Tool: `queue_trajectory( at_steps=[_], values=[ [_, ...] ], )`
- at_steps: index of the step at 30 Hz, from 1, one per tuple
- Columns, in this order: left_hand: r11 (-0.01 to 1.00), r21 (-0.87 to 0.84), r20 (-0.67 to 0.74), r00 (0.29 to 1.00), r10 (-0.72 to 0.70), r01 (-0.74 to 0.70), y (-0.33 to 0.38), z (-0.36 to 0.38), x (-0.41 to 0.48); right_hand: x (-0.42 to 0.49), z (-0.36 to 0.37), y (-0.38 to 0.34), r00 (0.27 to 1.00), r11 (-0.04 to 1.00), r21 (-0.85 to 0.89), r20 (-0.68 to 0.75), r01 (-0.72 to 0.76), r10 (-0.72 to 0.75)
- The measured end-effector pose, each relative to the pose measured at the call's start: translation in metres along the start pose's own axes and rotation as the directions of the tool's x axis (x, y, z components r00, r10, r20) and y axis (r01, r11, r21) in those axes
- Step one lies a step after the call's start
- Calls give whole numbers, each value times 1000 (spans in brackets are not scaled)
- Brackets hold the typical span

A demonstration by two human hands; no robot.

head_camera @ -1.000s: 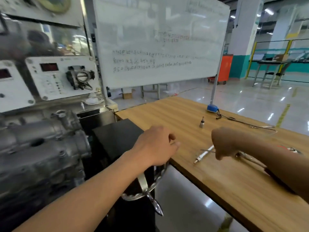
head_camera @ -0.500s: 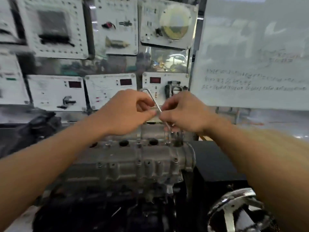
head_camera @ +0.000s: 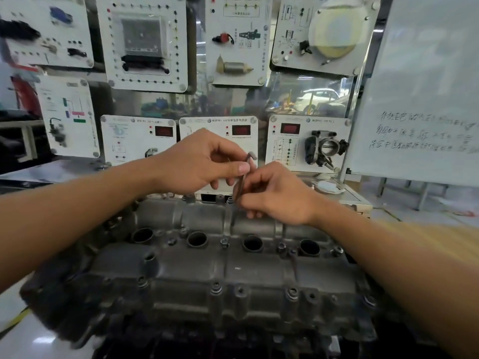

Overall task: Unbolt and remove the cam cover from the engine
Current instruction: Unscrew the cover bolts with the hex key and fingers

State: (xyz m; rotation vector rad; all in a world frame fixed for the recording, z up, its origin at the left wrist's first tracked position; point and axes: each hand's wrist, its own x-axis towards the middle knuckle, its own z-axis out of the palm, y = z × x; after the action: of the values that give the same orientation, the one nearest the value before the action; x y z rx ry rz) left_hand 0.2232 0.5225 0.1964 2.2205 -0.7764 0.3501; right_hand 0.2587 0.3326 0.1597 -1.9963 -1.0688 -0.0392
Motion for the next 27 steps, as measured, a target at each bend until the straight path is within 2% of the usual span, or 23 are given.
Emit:
queue_trajectory(
  at_steps=[2, 4, 8, 11, 15, 18, 20, 22, 24, 27],
  values=[
    [1000, 2, 28, 1000, -2, 2, -6, -10, 6, 10, -3, -2, 999, 1000, -21, 34, -4, 5],
    [1000, 0, 12, 1000, 17, -17, -9, -23, 16, 24, -9, -8, 1000, 1000, -22, 0, -2, 2],
    [997, -37, -120, 991, 57, -62, -19, -38, 35, 57, -14, -13, 993, 1000, 12, -114, 13, -11],
    [999, -19, -178, 983, 32, -36, -33, -39, 46, 69, -7, -1, 988, 1000, 12, -154, -9, 10],
    [989, 147, -146, 989, 36, -15, -44, -42, 41, 77, 0, 7, 993, 996, -94, -120, -5, -7],
    [988, 154, -273, 961, 48, -6, -42, -58, 28, 94, 2, -13, 996, 998, -48, -74, 50, -54],
    [957, 291, -381, 917, 114, 3, -37, -68, 19, 110, 11, -29, 992, 995, 2, -84, 97, -97],
    [884, 463, -432, 886, 167, 59, -33, -76, 7, 123, 29, -39, 987, 988, -33, -51, 154, -156],
    [859, 488, -457, 884, 101, 155, -37, -83, -7, 132, 47, -41, 986, 983, -69, 15, 169, -169],
    [899, 342, -546, 836, -45, 272, -50, -87, -29, 141, 71, -38, 984, 983, -66, 72, 171, -166]
  ],
)
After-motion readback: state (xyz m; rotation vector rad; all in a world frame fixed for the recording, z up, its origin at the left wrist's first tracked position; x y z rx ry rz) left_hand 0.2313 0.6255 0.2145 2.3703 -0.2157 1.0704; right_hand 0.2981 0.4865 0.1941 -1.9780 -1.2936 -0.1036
